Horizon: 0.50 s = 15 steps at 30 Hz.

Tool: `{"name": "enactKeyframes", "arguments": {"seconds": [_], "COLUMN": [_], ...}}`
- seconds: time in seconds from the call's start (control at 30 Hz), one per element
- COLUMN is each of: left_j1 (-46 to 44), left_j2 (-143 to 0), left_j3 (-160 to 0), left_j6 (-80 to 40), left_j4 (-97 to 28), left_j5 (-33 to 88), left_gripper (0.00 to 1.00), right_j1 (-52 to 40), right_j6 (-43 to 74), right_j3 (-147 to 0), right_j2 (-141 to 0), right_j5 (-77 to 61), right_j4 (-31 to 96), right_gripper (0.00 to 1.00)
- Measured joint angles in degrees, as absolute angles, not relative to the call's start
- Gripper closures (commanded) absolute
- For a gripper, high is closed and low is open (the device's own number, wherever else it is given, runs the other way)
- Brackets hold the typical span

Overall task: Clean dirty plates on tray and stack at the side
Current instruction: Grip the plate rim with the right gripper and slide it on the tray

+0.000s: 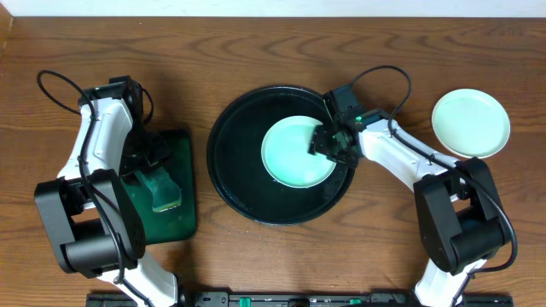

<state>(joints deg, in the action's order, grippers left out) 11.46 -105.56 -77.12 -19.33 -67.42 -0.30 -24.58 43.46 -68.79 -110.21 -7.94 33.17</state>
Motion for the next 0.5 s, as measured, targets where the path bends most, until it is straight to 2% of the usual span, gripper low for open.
{"name": "enactKeyframes", "arguments": {"seconds": [0.07,0.13,0.2,0.27,0.3,0.37,0.5], "left_j1": [11.46,11.46,11.46,11.46,11.46,11.46,11.46], "left_j2": [-105.56,-105.56,-105.56,-105.56,-105.56,-105.56,-105.56], "left_j3": [-77.12,-77.12,-77.12,-77.12,-77.12,-77.12,-77.12], "left_j6": [-19.33,-19.42,-19.44,-19.40,-19.40,-19.44,-19.44], "left_j4": [-67.51,-67.51,-67.53,-67.53,-67.51,-67.53,-67.77], "left_j5": [-0.32,-0.32,-0.27,-0.30,-0.30,-0.30,-0.32], "left_gripper": [0.23,0.23,0.22,0.20,0.20,0.19,0.19], "right_j1": [-24.27,-24.29,-24.47,-24.43,-24.32,-24.16,-24.14], "right_j6": [44.27,44.73,44.51,44.47,44.60,44.53,43.99], "right_j3": [-68.60,-68.64,-68.66,-68.53,-68.36,-68.01,-68.03], "right_j2": [-110.19,-110.17,-110.17,-110.17,-110.21,-110.34,-110.39], "right_j5": [-7.90,-8.08,-8.12,-7.62,-7.09,-6.50,-6.94], "right_j4": [33.12,32.73,32.67,33.08,33.26,33.36,33.39], "right_gripper": [0.34,0.33,0.49,0.79,0.89,0.99,0.99]}}
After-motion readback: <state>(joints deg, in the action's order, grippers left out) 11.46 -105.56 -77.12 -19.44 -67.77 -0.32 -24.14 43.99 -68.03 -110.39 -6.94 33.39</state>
